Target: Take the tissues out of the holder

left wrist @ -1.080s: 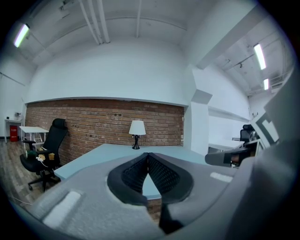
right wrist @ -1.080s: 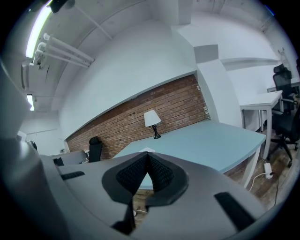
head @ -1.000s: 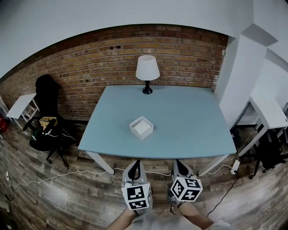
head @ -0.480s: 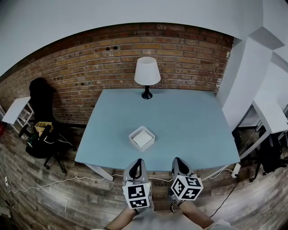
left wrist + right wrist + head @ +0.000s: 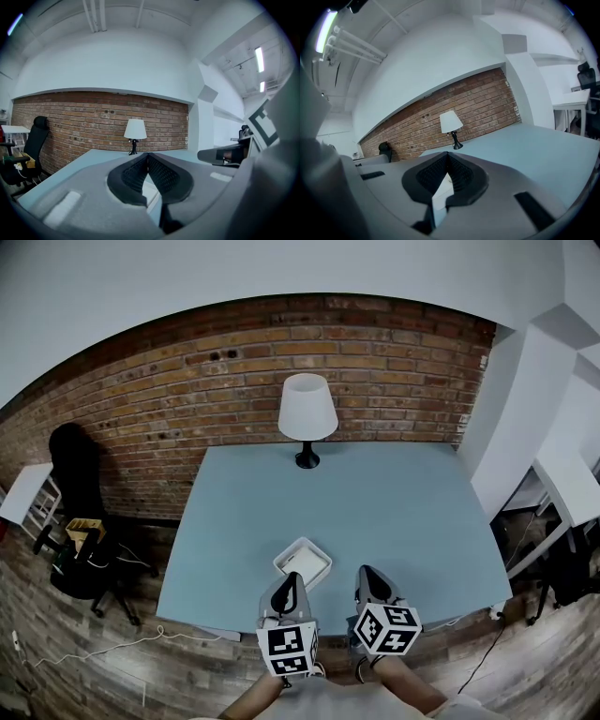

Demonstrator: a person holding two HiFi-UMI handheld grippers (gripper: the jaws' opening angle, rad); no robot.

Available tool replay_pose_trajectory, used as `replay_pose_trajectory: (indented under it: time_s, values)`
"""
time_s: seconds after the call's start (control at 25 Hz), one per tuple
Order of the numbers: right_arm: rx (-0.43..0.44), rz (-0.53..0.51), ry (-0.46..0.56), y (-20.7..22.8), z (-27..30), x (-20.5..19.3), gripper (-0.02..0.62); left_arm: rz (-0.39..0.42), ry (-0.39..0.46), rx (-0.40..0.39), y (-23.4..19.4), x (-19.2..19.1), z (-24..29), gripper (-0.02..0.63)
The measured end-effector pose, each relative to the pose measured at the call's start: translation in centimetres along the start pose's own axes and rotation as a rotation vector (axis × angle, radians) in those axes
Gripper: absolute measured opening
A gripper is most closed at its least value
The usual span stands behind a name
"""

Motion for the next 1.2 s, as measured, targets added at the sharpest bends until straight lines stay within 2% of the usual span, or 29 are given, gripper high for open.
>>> replay_pose_trajectory:
  time_s: [0.28,0.56,0.8,0.96,1.2]
  values:
    - [-0.016,0.005,-0.023,0.4,3.6,0.4,0.005,-0.027,-0.014,-0.015,-1.0,0.2,4.2,0.009]
    - [-0.035,0.029,-0.080,2.0,4.1,-0.9,0.005,-0.073,-0.083,-0.048,0.1,-1.9,5.5,0.009]
    - [-0.024,0.056,-0.109,2.4,4.8,-1.8,0.005,-0.066,-0.149,-0.083,1.1,-4.0,5.4,0.009]
    - [-0.031,0.071,-0.114,3.3,4.9,-2.1,0.005,-0.068,-0.180,-0.135,2.0,-4.9,5.7,0.011]
    - [-0.049,0.100,-0.132,4.7,4.4,-3.0,0.005,-0.050,-0.205,-0.141,1.7,-5.8,6.4,0.011]
Point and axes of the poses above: the fingertips, and each gripper's own axes: z forward along the fingers, y to its right, x out of its top, the point moved 1 cm from there along -z, backward along the fingers, and after that the axes turned 15 degrees about x, right-handed, at the moved point
